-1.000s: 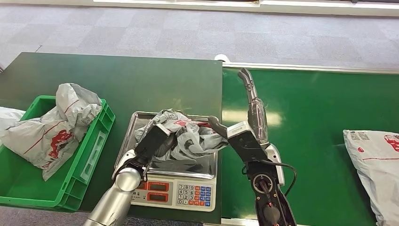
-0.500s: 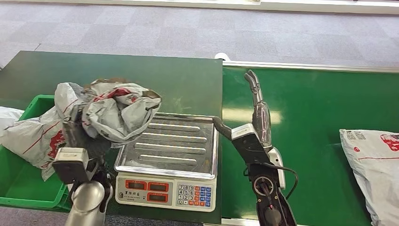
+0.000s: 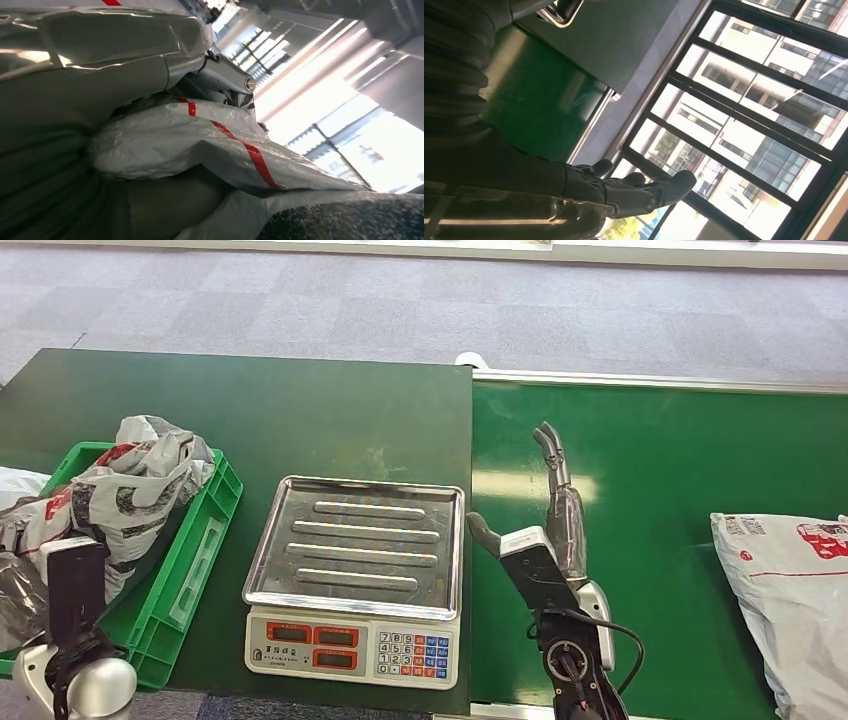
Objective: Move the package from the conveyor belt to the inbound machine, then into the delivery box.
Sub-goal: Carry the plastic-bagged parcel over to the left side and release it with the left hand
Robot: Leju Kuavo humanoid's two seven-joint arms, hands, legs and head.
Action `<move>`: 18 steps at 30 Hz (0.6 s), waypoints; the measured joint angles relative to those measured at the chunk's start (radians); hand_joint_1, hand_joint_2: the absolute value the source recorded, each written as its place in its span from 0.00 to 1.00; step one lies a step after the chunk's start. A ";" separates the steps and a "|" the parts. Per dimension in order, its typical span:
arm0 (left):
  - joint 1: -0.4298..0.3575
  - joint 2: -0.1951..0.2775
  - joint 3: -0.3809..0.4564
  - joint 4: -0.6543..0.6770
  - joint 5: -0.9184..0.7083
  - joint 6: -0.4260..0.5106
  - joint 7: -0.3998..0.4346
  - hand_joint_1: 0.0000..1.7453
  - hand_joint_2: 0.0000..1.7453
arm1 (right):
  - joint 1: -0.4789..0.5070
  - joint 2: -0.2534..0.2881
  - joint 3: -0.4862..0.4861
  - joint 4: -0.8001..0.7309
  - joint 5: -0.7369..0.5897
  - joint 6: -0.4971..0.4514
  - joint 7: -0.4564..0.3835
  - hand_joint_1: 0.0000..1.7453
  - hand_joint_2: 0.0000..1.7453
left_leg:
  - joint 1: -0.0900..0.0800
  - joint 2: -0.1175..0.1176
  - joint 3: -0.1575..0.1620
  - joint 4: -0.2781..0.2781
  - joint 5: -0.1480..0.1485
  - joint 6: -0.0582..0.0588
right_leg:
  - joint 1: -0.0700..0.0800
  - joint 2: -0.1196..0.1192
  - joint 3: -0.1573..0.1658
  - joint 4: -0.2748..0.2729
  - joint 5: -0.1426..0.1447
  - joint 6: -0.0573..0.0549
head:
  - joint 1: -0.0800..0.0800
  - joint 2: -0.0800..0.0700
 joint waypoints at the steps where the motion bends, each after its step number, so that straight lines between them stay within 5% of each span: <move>1: 0.000 0.004 0.018 0.022 -0.047 -0.015 0.038 1.00 1.00 | 0.002 0.000 -0.001 -0.002 0.001 0.000 0.002 0.00 1.00 | 0.000 0.000 0.000 0.000 0.000 0.000 | 0.000 0.000 0.000 0.000 0.000 0.000 | 0.000 0.000; 5: 0.000 0.021 0.066 0.115 -0.234 -0.088 0.195 0.95 1.00 | 0.007 0.000 -0.003 -0.009 0.008 0.003 0.017 0.00 1.00 | 0.000 0.000 0.000 0.000 0.000 0.000 | 0.000 0.000 0.000 0.000 0.000 0.000 | 0.000 0.000; 9: -0.006 0.035 0.086 0.184 -0.295 -0.135 0.254 0.01 1.00 | 0.011 0.000 -0.007 -0.014 0.012 0.012 0.022 0.00 1.00 | 0.000 0.000 0.000 0.000 0.000 0.000 | 0.000 0.000 0.000 0.000 0.000 0.000 | 0.000 0.000; 18: -0.027 0.043 0.091 0.237 -0.257 -0.167 0.244 0.00 1.00 | 0.022 0.000 -0.014 -0.020 0.014 0.012 0.023 0.00 1.00 | 0.000 -0.001 0.001 0.000 0.000 0.000 | 0.000 0.000 0.001 0.000 0.000 0.000 | 0.000 0.000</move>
